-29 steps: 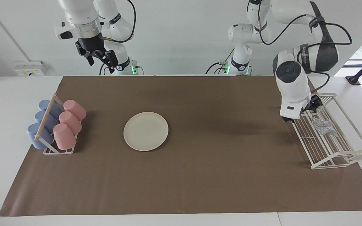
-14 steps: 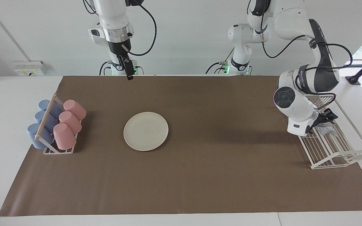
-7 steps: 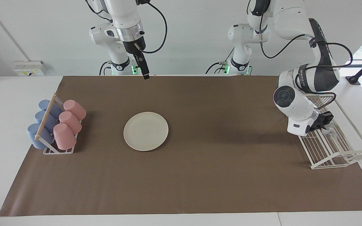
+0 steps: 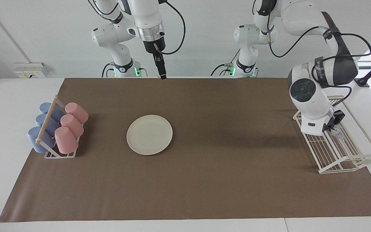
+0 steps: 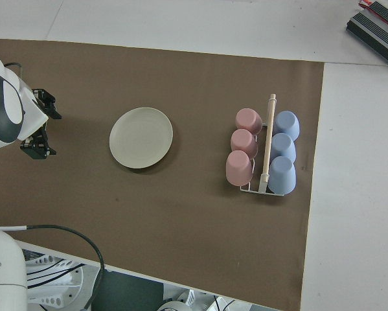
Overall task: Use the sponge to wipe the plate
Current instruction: 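Lift the plate with the right gripper while the left gripper takes the cloth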
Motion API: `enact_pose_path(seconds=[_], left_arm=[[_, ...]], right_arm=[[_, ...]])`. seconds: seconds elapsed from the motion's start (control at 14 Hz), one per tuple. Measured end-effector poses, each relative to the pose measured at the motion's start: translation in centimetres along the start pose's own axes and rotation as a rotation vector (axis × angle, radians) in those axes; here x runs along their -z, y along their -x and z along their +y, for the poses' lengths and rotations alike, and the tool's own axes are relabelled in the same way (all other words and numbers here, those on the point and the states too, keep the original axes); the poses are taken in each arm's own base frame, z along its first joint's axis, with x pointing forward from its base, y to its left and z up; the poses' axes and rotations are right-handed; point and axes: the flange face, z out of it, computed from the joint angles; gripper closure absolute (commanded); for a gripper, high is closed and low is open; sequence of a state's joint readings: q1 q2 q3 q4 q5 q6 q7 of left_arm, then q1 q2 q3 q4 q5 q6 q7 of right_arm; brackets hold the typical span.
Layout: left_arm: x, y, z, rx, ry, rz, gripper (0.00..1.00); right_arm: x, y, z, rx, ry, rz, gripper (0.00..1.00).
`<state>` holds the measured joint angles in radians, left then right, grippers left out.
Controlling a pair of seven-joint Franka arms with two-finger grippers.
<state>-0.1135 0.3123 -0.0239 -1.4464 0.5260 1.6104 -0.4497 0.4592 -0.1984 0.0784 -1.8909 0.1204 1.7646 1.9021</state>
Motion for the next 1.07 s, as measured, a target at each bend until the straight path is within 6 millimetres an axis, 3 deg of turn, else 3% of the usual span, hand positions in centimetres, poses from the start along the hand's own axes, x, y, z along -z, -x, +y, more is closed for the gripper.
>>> enact_pose_path(seconds=[0.29,0.5,0.64,0.86,1.07], left_arm=[[6.0,2.3,-1.2,0.056,0.373,-0.152,1.00],[8.5,3.6,-4.4,0.103,0.680,-0.268,1.00],[8.1,3.9,-5.6,0.121,0.845,-0.360,1.00],[7.0,5.7,-3.7,0.088,1.064,-0.486,1.00],[5.0,9.1,-1.4,0.049,1.300,-0.518,1.00]], right_arm=[[0.2,0.3,-0.2,-0.025,-0.019,-0.029,0.01],[0.5,0.6,-0.8,-0.087,-0.056,-0.059,0.00],[-0.1,1.5,-1.2,-0.112,-0.070,-0.070,0.00],[-0.7,3.3,-3.1,-0.149,-0.102,-0.095,0.00],[-1.6,8.3,-5.4,-0.129,-0.045,-0.088,0.00]])
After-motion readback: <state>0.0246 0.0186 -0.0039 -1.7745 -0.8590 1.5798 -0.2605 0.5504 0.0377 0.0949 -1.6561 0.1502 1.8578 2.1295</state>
